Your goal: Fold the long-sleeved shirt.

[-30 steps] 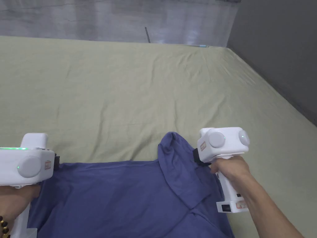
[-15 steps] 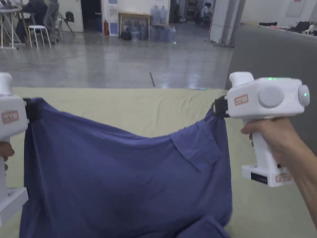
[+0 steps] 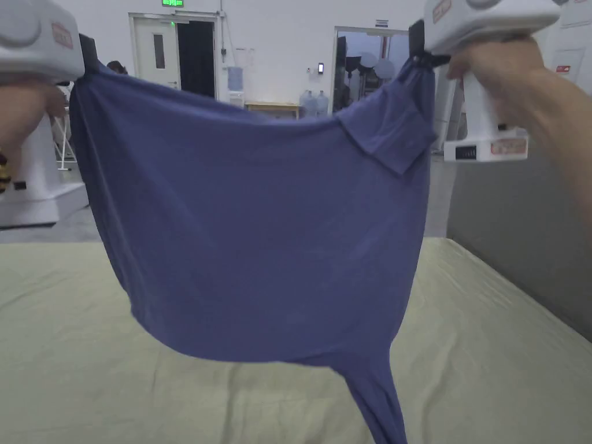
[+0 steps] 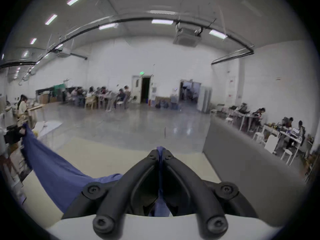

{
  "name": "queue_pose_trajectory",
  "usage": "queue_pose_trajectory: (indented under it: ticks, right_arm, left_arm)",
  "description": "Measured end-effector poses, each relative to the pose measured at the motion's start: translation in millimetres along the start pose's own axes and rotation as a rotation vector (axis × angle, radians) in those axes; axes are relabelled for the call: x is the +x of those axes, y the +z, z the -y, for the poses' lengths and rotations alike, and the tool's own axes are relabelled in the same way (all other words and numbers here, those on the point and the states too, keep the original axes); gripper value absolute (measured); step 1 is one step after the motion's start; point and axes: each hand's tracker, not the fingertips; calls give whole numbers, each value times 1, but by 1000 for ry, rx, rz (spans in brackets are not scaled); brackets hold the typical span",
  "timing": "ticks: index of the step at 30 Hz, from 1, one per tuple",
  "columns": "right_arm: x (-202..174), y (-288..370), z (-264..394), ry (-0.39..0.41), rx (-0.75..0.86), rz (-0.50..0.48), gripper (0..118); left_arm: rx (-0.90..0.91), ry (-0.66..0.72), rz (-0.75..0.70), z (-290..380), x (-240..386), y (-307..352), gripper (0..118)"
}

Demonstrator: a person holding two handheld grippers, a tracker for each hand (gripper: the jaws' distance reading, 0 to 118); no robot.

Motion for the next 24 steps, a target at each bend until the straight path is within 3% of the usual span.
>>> queue_pose_trajectory:
  ticks: [5, 7, 10, 11, 14, 15, 19, 24]
  right_arm:
    - [3, -18, -33, -21, 28, -8, 3]
    - [-1, -25, -27, 16, 2, 2, 3]
    - [-7, -44, 5, 0, -47, -22, 3]
    - [-9, -52, 21, -8, -71, -34, 3]
    - [-17, -76, 85, -21, -173, -62, 3]
    - [-19, -83, 105, -28, -191, -66, 3]
    - [-27, -106, 178, -50, -292, -103, 3]
    - [-27, -80, 202, -72, -286, -136, 3]
  left_arm:
    - [17, 8, 4, -18, 24, 22, 1]
    - [15, -3, 7, -8, 22, 22, 1]
    - [-10, -17, 4, 27, 26, 25, 1]
    - [124, 173, -104, -17, -30, 37, 1]
    - [36, 142, -83, 63, -2, 30, 1]
    - [48, 195, -162, 77, -34, 35, 1]
    - [-12, 225, -159, 157, -17, 17, 0]
    - [-41, 258, -141, 189, -14, -18, 1]
